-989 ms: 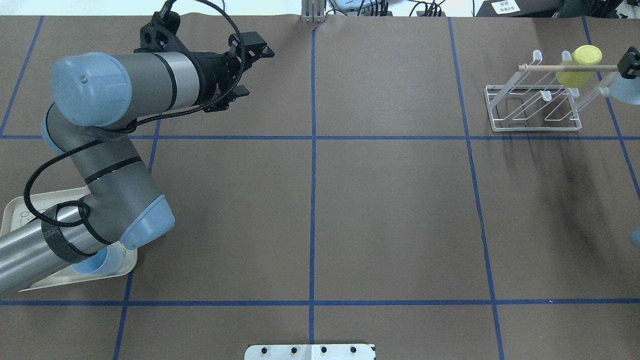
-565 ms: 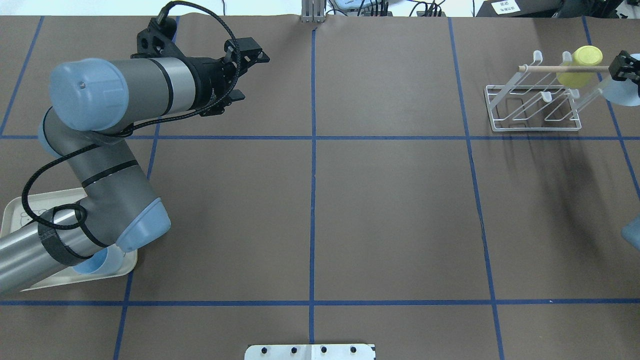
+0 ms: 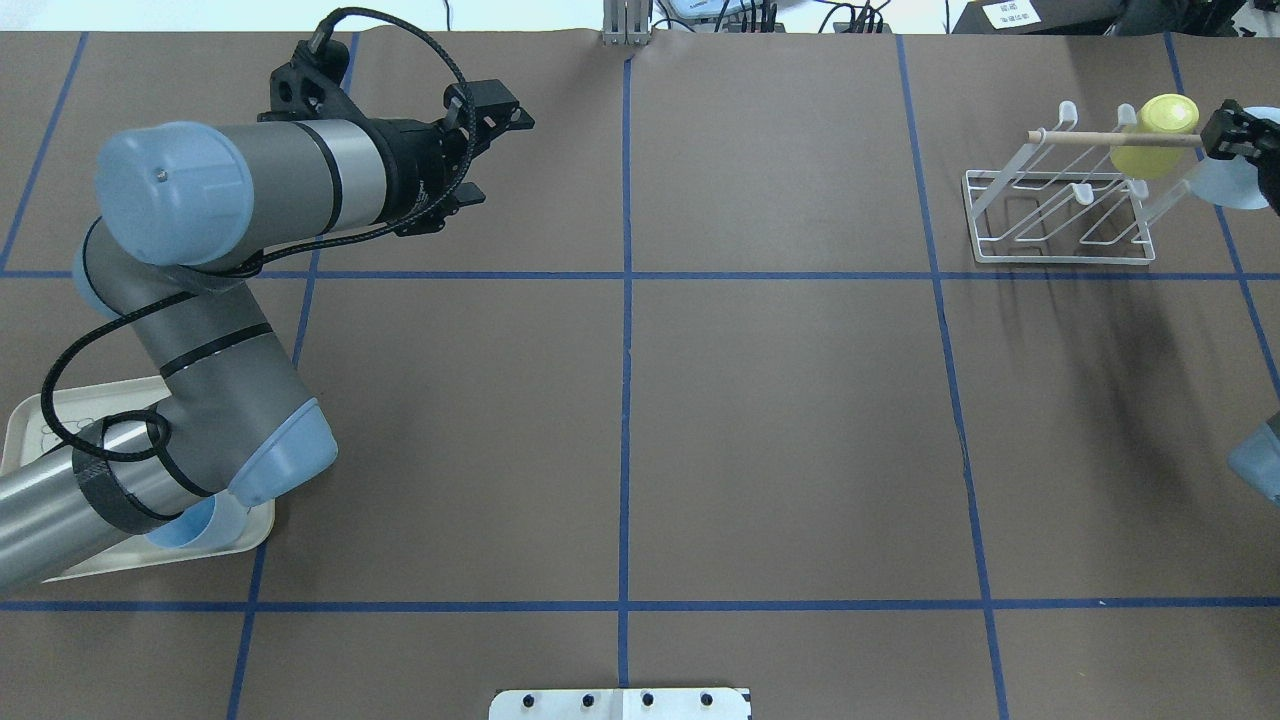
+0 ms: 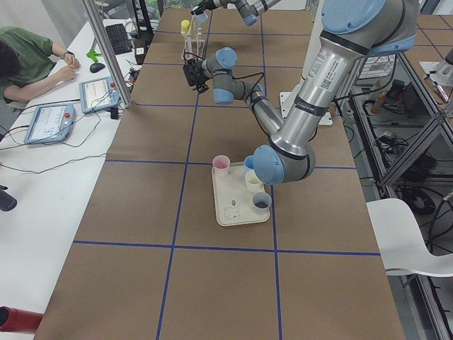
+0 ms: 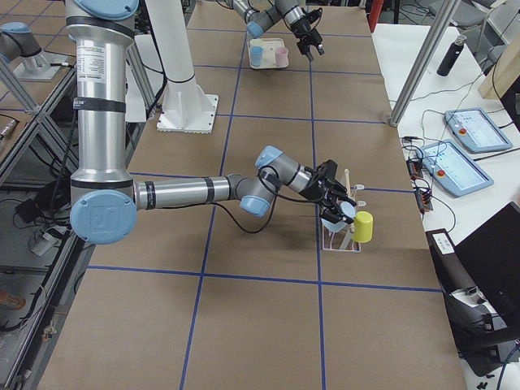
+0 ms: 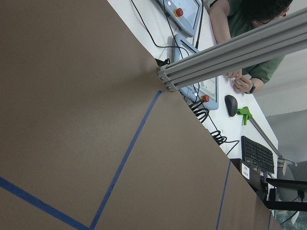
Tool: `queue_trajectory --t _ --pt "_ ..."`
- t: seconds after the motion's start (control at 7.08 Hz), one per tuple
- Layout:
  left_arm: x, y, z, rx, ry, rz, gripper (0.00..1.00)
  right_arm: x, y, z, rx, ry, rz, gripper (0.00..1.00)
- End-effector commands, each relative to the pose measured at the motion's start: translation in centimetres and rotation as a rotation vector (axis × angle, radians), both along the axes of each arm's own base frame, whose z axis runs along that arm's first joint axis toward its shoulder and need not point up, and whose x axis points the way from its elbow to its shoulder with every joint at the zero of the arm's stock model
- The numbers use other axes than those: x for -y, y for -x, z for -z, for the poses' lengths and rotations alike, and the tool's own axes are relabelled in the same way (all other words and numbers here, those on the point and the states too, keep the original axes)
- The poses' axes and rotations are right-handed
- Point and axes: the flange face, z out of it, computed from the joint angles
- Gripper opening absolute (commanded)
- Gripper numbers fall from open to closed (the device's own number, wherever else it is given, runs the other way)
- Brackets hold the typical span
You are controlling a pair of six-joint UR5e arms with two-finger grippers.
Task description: Transfer IKEA cup to right arm and place on rack
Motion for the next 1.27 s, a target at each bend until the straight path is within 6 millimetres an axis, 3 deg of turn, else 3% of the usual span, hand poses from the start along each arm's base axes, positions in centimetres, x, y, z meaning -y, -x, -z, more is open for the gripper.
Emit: queue_trajectory --t 0.0,1.13 --pt "0.0 0.0 0.1 -0.001 0.000 0.002 1.00 0.1 -0.1 0.7 -0.007 -0.014 0.007 0.00" --pt "-0.1 -0.1 0.0 0.000 0.001 0.000 1.00 1.2 -0.1 1.2 -0.018 -0.026 -0.014 0.00"
